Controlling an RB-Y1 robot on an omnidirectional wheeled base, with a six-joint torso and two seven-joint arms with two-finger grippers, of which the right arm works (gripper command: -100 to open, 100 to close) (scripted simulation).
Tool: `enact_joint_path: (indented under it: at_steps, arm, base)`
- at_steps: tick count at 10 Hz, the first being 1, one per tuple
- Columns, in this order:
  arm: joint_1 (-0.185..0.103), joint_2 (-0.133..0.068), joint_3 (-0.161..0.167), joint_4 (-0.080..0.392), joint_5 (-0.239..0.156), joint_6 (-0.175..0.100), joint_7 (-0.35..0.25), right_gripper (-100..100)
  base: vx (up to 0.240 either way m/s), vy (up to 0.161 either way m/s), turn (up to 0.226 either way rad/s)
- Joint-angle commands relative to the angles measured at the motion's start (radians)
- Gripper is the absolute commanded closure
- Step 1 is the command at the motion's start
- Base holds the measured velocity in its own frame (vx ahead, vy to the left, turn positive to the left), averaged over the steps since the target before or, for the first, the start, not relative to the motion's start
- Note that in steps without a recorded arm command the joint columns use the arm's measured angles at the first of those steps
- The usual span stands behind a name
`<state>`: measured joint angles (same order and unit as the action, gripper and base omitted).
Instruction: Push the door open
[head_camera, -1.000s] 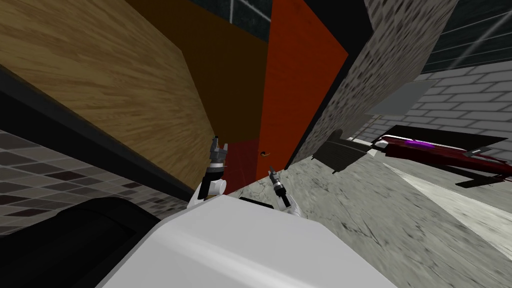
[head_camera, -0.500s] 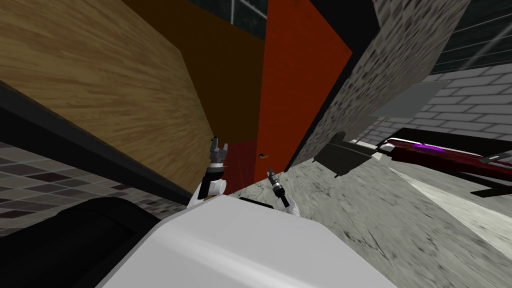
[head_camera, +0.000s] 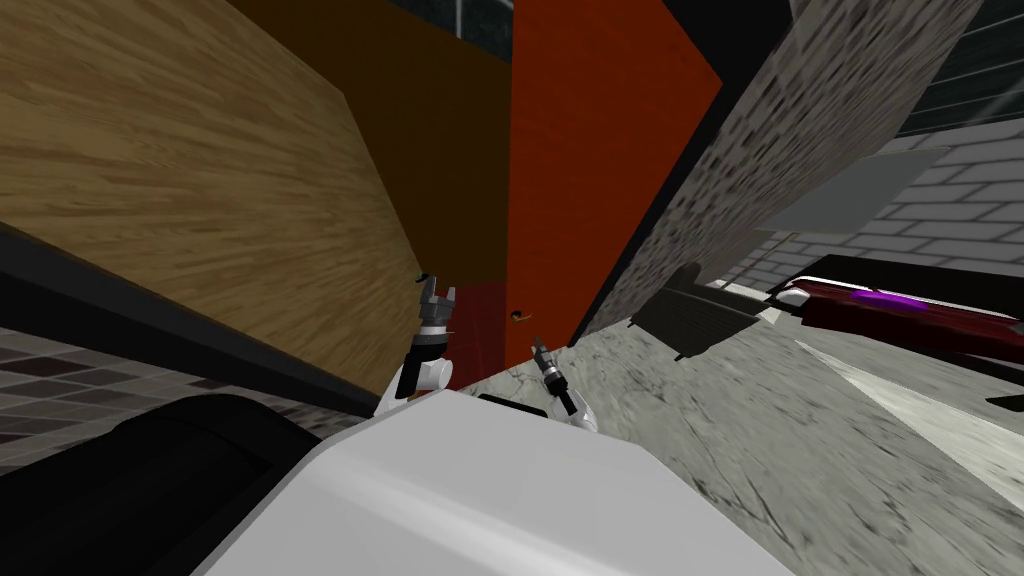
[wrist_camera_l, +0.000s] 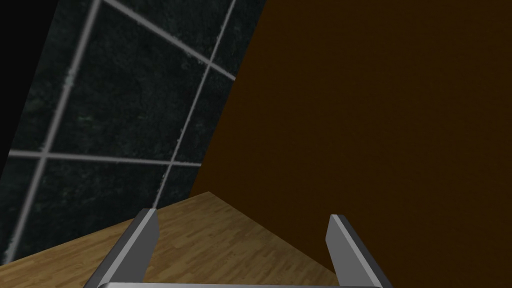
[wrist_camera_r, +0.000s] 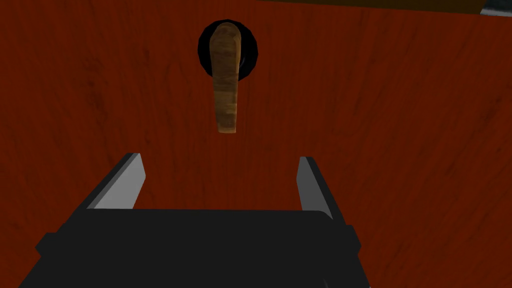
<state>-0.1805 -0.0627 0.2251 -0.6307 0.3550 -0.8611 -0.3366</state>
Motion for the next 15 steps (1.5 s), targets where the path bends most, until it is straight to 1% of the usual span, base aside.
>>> enact_joint_path:
  at_steps: [1,2,3,4,6,9,12,13,14,15]
  arm:
    - [-0.012,0.004,0.003,0.031,0.004,-0.010,-0.006,-100]
    - [-0.014,0.005,0.003,0.035,0.005,-0.012,-0.007,-100]
    - [-0.005,0.004,0.005,0.016,0.005,-0.003,-0.008,-100]
    - [-0.007,-0.001,0.002,0.020,0.003,-0.003,-0.003,-100]
    - [-0.007,-0.001,-0.002,0.023,-0.002,-0.001,0.005,-100]
    - [-0.008,0.006,-0.007,0.028,-0.007,0.001,0.015,-100]
    - [-0.009,0.025,-0.013,0.033,-0.013,0.003,0.026,-100]
    - [-0.004,0.020,-0.010,0.021,-0.011,0.006,0.022,-100]
    - [-0.004,0.020,-0.010,0.021,-0.011,0.006,0.022,100]
    - [-0.004,0.020,-0.010,0.021,-0.011,0.006,0.022,100]
  base:
    - [0.091,-0.082,0.038]
    - [0.081,-0.056,0.021]
    - [0.032,-0.021,0.005]
    - [0.105,0.036,0.036]
    - [0.180,0.087,0.033]
    - [0.172,0.093,0.030]
    - [0.179,0.094,0.033]
    - [0.076,0.031,0.003]
    - [-0.010,-0.002,-0.004]
    - [-0.026,-0.012,0.004]
